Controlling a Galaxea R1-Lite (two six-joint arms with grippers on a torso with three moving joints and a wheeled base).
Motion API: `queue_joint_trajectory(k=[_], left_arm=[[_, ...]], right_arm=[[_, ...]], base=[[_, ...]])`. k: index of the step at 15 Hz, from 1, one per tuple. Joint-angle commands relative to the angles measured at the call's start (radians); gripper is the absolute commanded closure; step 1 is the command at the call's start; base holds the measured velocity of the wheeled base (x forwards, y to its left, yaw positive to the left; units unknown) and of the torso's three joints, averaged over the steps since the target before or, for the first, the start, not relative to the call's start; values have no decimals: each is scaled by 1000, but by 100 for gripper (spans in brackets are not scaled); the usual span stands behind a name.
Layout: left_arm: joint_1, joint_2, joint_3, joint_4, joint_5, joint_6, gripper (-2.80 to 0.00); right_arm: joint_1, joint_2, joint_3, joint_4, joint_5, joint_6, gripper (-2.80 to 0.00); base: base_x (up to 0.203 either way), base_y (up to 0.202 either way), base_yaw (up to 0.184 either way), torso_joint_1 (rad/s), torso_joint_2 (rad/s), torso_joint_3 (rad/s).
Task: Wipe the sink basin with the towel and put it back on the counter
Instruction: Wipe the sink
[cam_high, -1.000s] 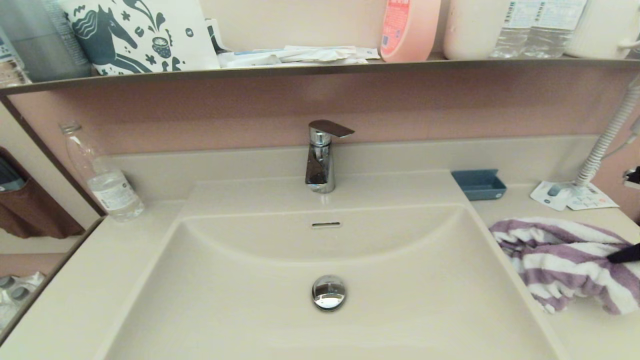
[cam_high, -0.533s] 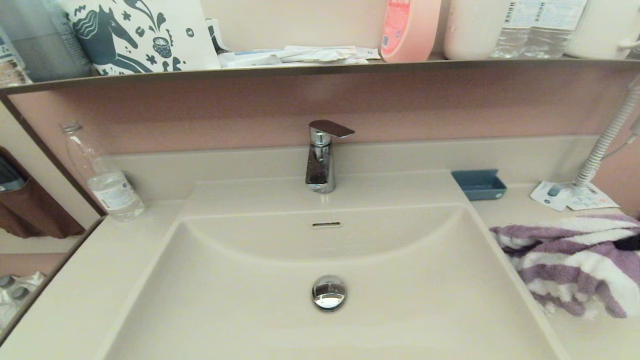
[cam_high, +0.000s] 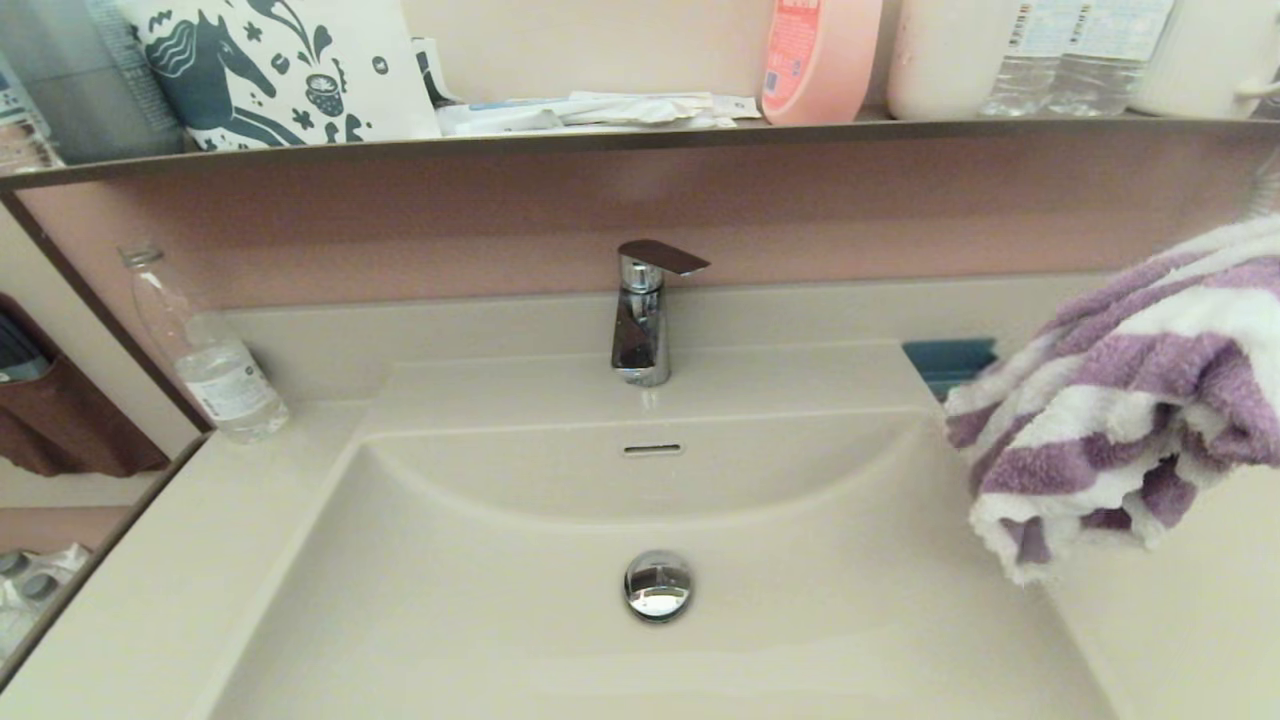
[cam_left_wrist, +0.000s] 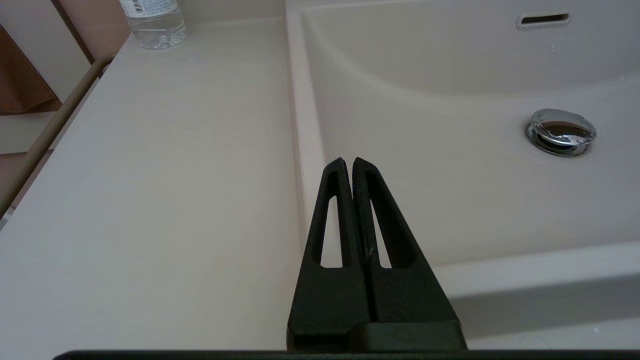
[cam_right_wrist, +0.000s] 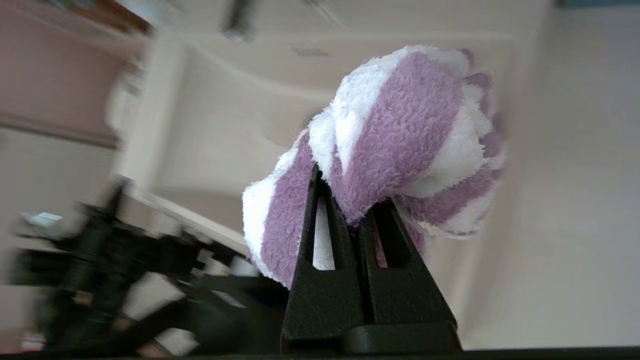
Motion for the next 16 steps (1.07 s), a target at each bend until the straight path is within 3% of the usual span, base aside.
queue_joint_trajectory(k=[1, 3, 8, 11, 13, 16], left_arm=[[0, 1, 0, 0, 0, 0, 0], [0, 1, 1, 0, 0, 0, 0], [0, 1, 0, 1, 0, 0, 0], [0, 1, 0, 0, 0, 0, 0], [0, 1, 0, 0, 0, 0, 0], [0, 1, 0, 0, 0, 0, 0]], right_arm=[[54, -5, -65, -3, 0, 116, 0], [117, -5, -63, -23, 1, 208, 0], [188, 1, 164, -71, -25, 264, 0], [300, 34, 314, -141, -232, 337, 0], [403, 66, 429, -255, -320, 370, 0], [526, 213, 489, -317, -467, 472, 0]], base=[[0, 0, 0, 0, 0, 0], [0, 0, 0, 0, 0, 0], [0, 0, 0, 0, 0, 0], [0, 0, 0, 0, 0, 0], [0, 0, 0, 0, 0, 0], [0, 0, 0, 0, 0, 0]])
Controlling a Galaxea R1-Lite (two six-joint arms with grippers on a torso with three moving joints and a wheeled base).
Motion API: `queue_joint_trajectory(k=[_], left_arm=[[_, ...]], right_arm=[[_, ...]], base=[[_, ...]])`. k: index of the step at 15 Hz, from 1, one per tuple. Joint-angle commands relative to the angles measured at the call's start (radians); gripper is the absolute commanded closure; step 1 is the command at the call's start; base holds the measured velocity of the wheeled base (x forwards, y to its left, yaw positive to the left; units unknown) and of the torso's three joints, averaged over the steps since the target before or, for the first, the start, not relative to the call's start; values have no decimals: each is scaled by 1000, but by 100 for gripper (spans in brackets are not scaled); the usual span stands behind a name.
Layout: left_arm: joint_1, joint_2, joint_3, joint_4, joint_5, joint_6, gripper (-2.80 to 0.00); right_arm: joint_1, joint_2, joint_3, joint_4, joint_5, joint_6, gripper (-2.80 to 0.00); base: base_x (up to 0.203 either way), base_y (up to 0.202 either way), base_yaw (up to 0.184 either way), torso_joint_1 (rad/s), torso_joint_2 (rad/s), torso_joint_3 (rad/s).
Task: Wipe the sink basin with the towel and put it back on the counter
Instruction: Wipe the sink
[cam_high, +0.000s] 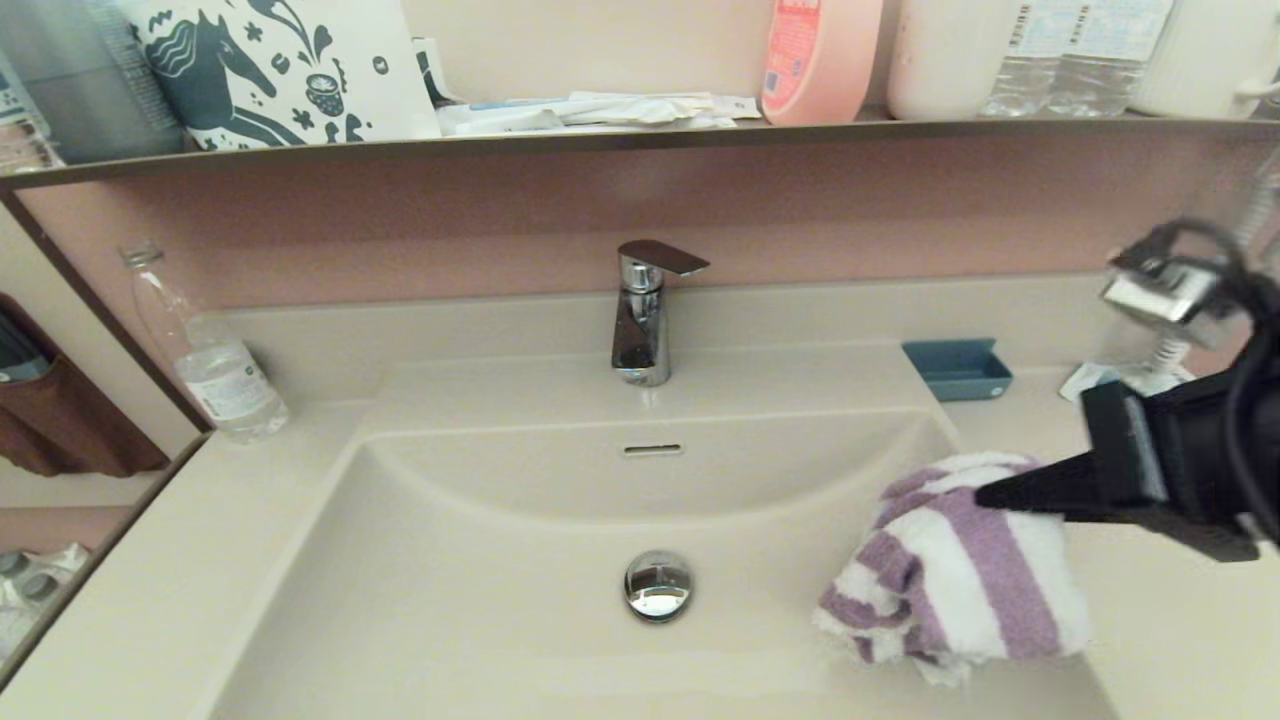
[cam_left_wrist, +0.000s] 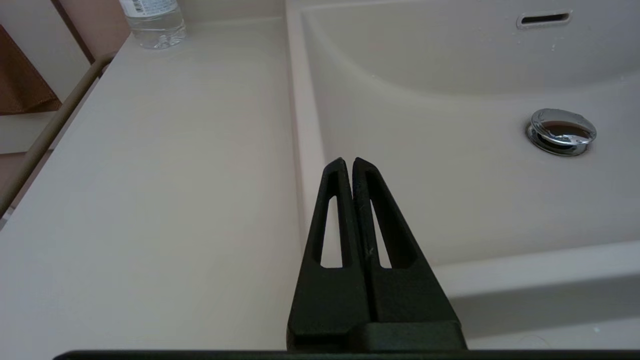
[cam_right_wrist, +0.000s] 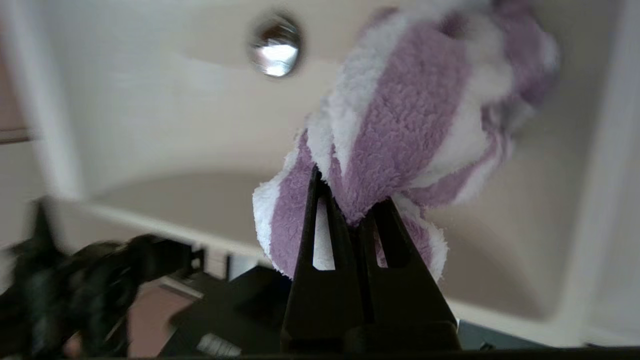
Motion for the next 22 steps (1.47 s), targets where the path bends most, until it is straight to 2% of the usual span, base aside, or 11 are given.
queue_joint_trajectory(k=[1, 4, 7, 9, 15, 18, 22], left_arm=[[0, 1, 0, 0, 0, 0, 0], [0, 1, 0, 0, 0, 0, 0], [0, 1, 0, 0, 0, 0, 0], [0, 1, 0, 0, 0, 0, 0], [0, 1, 0, 1, 0, 0, 0], [0, 1, 0, 0, 0, 0, 0], [0, 1, 0, 0, 0, 0, 0]], right_arm=[[90, 140, 33, -5, -71, 78, 0], [166, 261, 48, -10, -166, 159, 0], [220, 381, 61, -9, -295, 212, 0], [247, 443, 64, -27, -327, 245, 0], [323, 629, 61, -139, -323, 256, 0], [374, 693, 10, -144, -314, 256, 0], [415, 750, -116, -144, -225, 253, 0]], base=[[0, 0, 0, 0, 0, 0], [0, 0, 0, 0, 0, 0], [0, 0, 0, 0, 0, 0], [0, 0, 0, 0, 0, 0], [0, 0, 0, 0, 0, 0], [0, 0, 0, 0, 0, 0], [0, 0, 0, 0, 0, 0]])
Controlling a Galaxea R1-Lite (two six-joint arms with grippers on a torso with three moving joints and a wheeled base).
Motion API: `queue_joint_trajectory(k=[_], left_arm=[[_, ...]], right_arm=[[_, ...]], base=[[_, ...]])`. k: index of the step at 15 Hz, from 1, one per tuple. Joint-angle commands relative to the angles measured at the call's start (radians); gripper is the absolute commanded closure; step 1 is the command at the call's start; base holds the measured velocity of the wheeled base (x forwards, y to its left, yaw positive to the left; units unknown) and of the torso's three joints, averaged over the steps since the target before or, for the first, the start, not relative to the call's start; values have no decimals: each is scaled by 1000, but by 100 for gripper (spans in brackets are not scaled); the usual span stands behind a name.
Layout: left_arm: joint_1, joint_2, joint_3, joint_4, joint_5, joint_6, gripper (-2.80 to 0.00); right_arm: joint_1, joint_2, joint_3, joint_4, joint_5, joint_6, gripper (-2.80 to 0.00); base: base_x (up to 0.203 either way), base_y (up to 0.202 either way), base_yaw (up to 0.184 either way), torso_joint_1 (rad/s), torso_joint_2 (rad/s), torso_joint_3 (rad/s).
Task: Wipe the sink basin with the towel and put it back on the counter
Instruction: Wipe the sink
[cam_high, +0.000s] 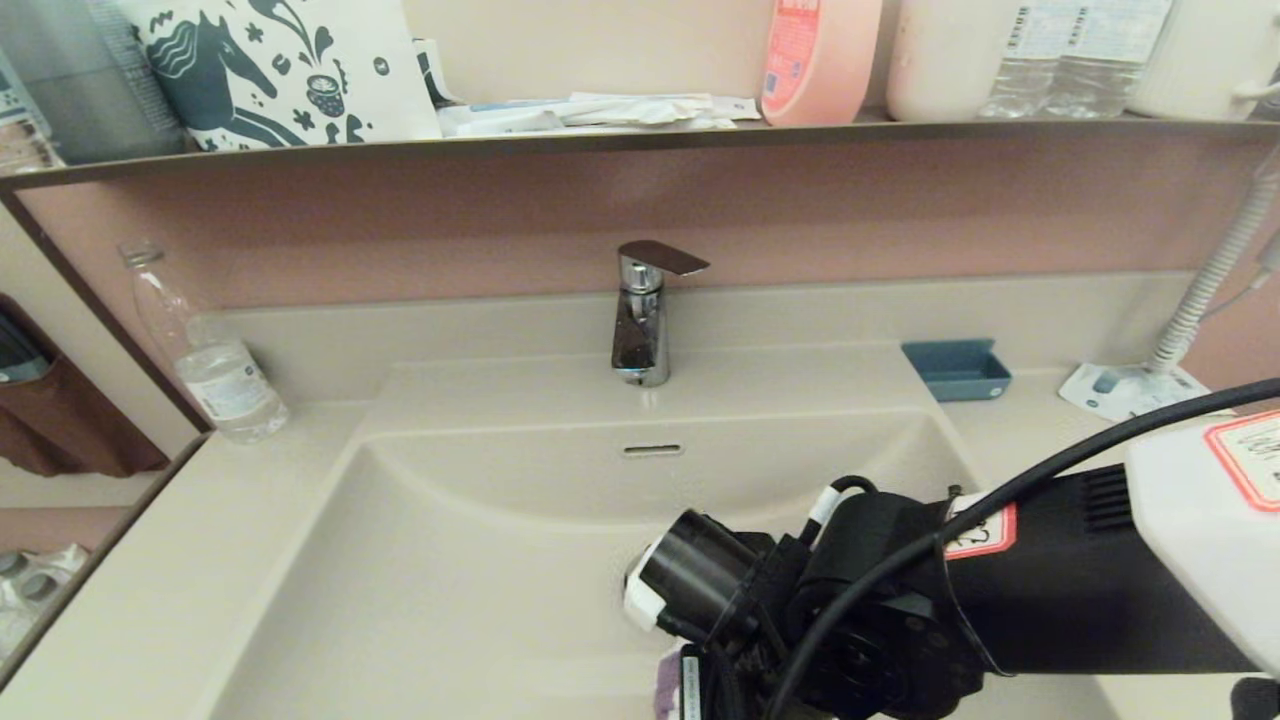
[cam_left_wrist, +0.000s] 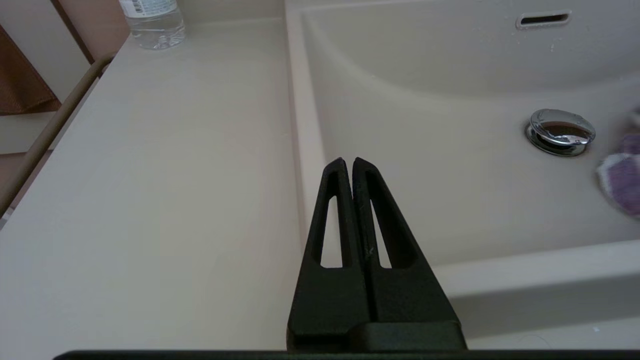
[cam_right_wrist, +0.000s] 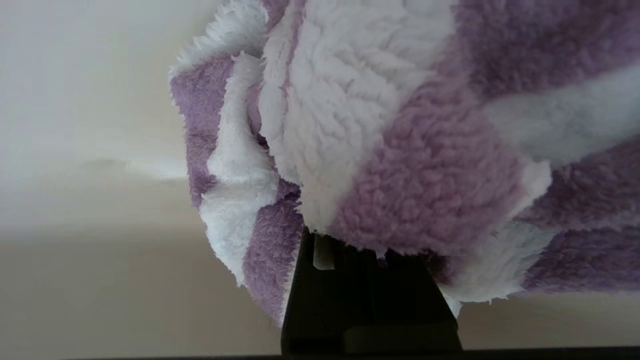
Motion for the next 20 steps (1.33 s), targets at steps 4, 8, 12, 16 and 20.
queue_joint_trajectory(k=[4, 8, 12, 16, 20], left_arm=[[0, 1, 0, 0, 0, 0, 0], [0, 1, 0, 0, 0, 0, 0], [0, 1, 0, 0, 0, 0, 0], [0, 1, 0, 0, 0, 0, 0], [0, 1, 0, 1, 0, 0, 0]], right_arm=[[41, 130, -180, 2, 66, 3, 0], [76, 209, -331, -8, 104, -9, 0], [76, 258, -355, -219, 167, -88, 0], [62, 338, -365, -377, 107, -149, 0], [38, 369, -379, -482, 73, -209, 0]], base=[[0, 0, 0, 0, 0, 0], [0, 0, 0, 0, 0, 0], [0, 0, 0, 0, 0, 0], [0, 0, 0, 0, 0, 0], [0, 0, 0, 0, 0, 0]])
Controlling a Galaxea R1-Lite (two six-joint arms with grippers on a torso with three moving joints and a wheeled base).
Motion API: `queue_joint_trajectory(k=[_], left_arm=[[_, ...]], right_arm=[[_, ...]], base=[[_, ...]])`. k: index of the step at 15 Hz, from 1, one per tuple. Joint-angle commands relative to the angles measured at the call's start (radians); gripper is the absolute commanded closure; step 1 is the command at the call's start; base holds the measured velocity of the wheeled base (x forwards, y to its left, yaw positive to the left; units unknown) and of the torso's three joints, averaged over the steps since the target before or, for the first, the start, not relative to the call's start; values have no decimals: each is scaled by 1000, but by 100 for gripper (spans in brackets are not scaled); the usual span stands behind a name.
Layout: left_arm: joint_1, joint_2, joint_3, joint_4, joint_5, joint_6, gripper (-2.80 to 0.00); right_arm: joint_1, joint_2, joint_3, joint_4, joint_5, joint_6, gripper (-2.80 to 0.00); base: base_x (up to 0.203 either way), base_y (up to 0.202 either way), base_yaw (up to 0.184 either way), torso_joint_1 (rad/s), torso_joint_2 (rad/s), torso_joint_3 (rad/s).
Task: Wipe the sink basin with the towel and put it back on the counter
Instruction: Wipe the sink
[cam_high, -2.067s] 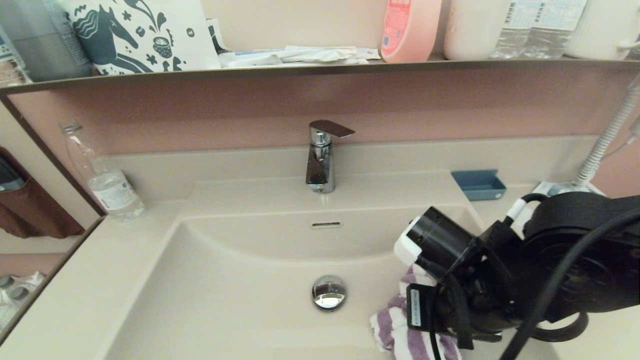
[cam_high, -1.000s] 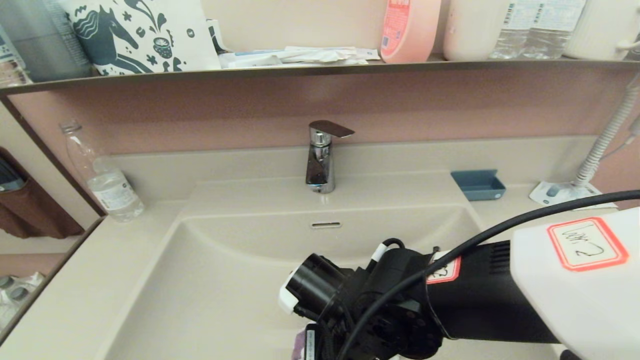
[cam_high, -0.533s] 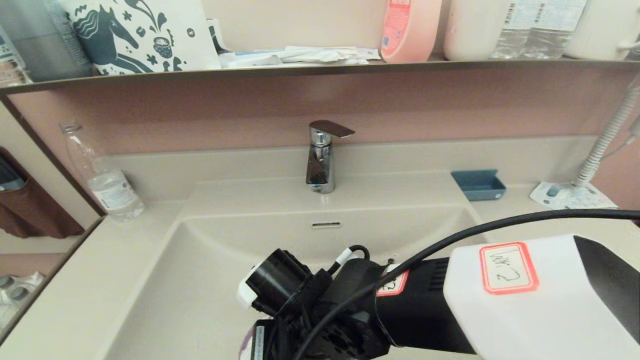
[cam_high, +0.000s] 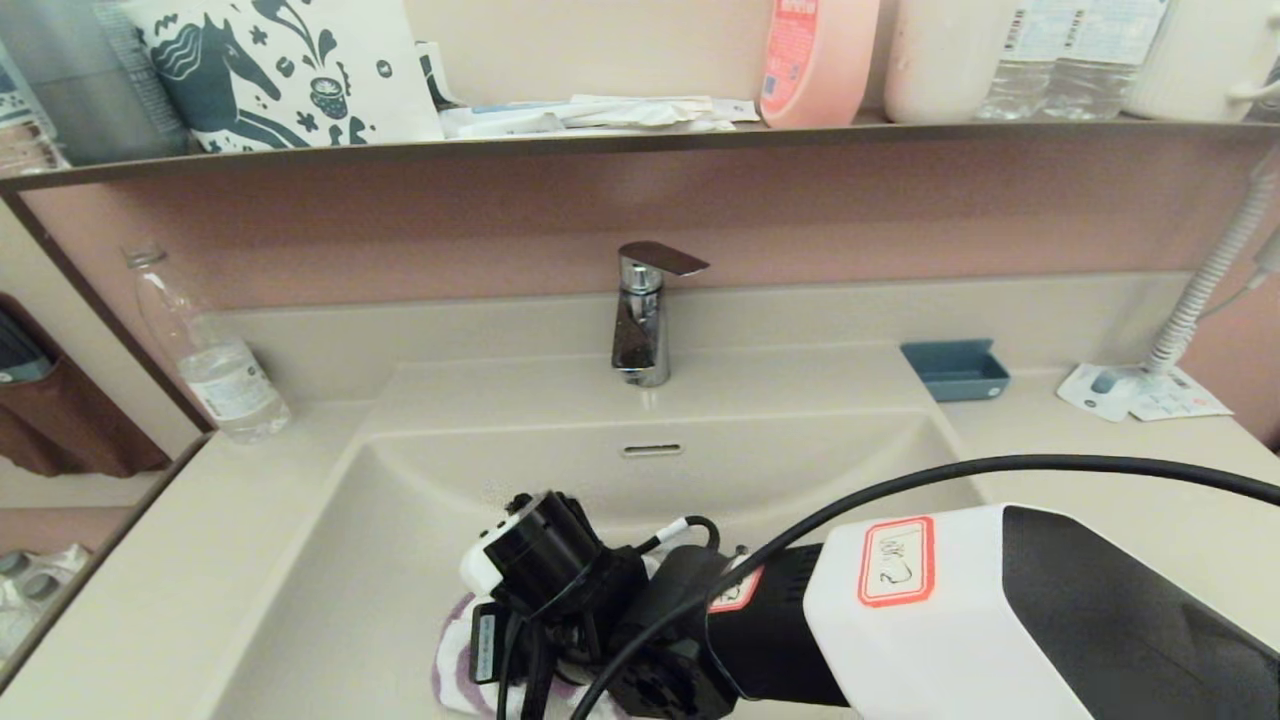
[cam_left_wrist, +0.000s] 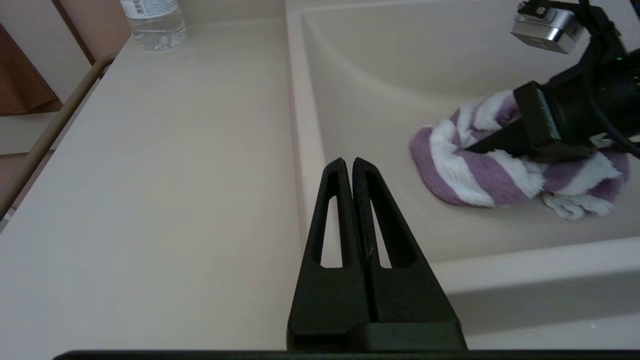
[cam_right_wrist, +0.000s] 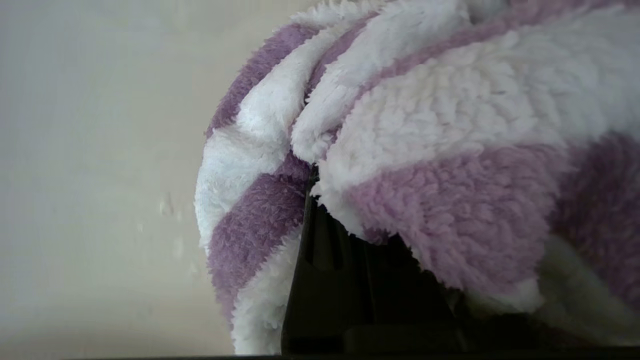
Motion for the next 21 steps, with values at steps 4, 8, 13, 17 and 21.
queue_joint_trajectory(k=[4, 8, 13, 17, 21], left_arm=[[0, 1, 0, 1, 0, 0, 0], [0, 1, 0, 1, 0, 0, 0], [0, 1, 0, 0, 0, 0, 0], [0, 1, 0, 0, 0, 0, 0], [0, 1, 0, 0, 0, 0, 0]], right_arm=[[-34, 64, -79, -18, -10, -28, 0], [-58, 79, -90, -89, -35, -62, 0], [-78, 72, -85, -79, -140, -124, 0], [-91, 25, -53, -3, -190, -124, 0], [-123, -28, 33, 34, -264, -118, 0]], base=[[0, 0, 0, 0, 0, 0], [0, 0, 0, 0, 0, 0], [0, 0, 0, 0, 0, 0], [0, 0, 0, 0, 0, 0], [0, 0, 0, 0, 0, 0]])
